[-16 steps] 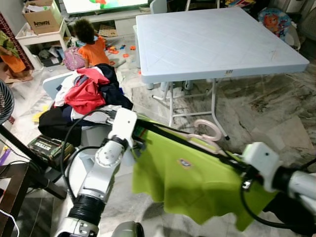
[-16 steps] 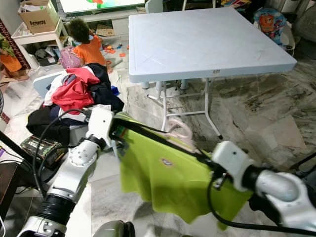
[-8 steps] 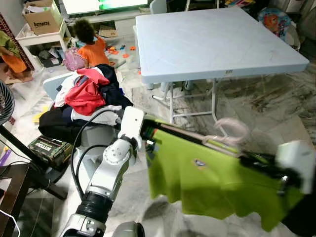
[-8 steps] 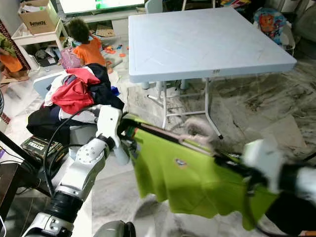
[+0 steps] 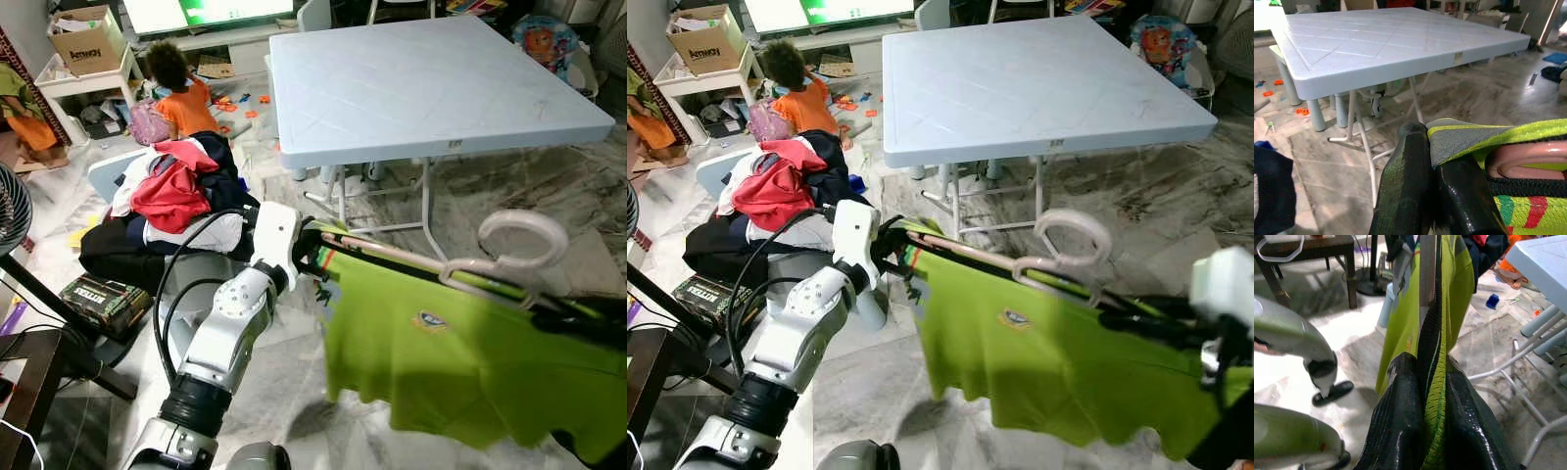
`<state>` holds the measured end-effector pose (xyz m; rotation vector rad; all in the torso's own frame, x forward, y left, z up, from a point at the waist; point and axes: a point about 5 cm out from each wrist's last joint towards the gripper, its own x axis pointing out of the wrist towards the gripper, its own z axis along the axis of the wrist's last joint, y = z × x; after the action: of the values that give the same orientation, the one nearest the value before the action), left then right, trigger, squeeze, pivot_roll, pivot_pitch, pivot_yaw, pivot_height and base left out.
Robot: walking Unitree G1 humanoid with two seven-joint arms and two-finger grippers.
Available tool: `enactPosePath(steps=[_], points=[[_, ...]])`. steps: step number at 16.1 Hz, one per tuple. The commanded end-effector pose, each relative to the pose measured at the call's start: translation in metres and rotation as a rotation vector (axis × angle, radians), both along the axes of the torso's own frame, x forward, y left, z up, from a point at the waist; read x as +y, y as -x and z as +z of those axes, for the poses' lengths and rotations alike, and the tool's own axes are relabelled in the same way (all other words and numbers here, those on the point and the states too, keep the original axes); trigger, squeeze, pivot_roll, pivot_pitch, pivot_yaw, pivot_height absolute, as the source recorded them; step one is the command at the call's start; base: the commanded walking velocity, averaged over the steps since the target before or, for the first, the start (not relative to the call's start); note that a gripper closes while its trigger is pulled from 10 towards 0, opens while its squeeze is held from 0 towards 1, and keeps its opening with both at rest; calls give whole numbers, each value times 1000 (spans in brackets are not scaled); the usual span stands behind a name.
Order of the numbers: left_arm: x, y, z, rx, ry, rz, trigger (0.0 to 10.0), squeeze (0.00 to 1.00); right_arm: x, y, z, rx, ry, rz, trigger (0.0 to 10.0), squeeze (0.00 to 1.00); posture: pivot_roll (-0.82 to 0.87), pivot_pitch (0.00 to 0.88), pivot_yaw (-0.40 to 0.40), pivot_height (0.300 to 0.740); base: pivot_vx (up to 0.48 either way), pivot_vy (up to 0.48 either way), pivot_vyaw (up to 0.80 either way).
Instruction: Hang hanger
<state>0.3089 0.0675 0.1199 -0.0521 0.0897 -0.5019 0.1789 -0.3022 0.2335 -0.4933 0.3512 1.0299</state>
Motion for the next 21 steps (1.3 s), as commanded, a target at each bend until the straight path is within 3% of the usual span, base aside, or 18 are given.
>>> enactPosePath(steps=[1,2,4,6,7,9,10,11,12,13,15,16,17,18,20,21], points=[[91,-3,-35,202,-19,391,1176,0,-24,6,32,-51,-86,-83,10000,0,-132,6,80,740,0,0,0],[83,-2,-35,211,6,354,1412,0,-19,5,36,-48,-158,-58,10000,0,-132,6,80,740,0,0,0],[76,1,-35,230,42,312,1569,0,-18,8,35,-20,-188,-31,10000,0,-124,8,79,740,0,0,0],[80,3,-35,235,53,315,1451,0,-27,12,33,12,-140,-44,10000,0,-124,8,79,740,0,0,0],[81,3,-36,247,60,313,1765,0,-29,9,42,-26,-216,-70,10000,0,-130,13,79,740,0,0,0],[76,3,-37,232,18,284,1765,0,-28,-6,47,-118,-264,-156,10000,0,-130,13,79,740,0,0,0],[69,4,-34,213,6,251,2275,0,-27,-21,45,-221,-263,-241,10000,0,-134,13,77,740,0,0,0],[57,7,-33,190,-25,200,3882,0,-19,-39,34,-296,-268,-334,10000,0,-129,13,76,740,0,0,0],[47,11,-32,171,-48,131,4706,0,-9,-50,23,-342,-260,-377,10000,0,-119,13,73,740,0,0,0],[33,17,-29,119,-97,13,10000,1000,8,-60,6,-348,-273,-407,10000,0,-108,11,69,740,0,0,0],[18,26,-27,67,-155,-126,10000,1000,32,-69,-7,-353,-259,-415,10000,0,-97,9,67,740,0,0,0],[9,34,-27,-6,-274,-274,10000,1000,44,-73,-20,-361,-165,-389,10000,0,-96,8,67,740,0,0,0],[5,41,-28,-80,-373,-403,10000,1000,46,-77,-31,-350,-107,-389,10000,0,-95,6,67,740,0,0,0],[3,48,-29,-90,-389,-496,10000,1000,46,-82,-39,-381,-22,-380,10000,0,-91,4,65,740,0,0,0],[3,60,-28,-103,-419,-645,10000,1000,48,-96,-46,-419,18,-375,10000,0,-82,0,66,740,0,0,0],[5,61,-27,-115,-427,-655,10000,1000,50,-99,-48,-413,31,-356,10000,0,-82,0,66,740,0,0,0]])
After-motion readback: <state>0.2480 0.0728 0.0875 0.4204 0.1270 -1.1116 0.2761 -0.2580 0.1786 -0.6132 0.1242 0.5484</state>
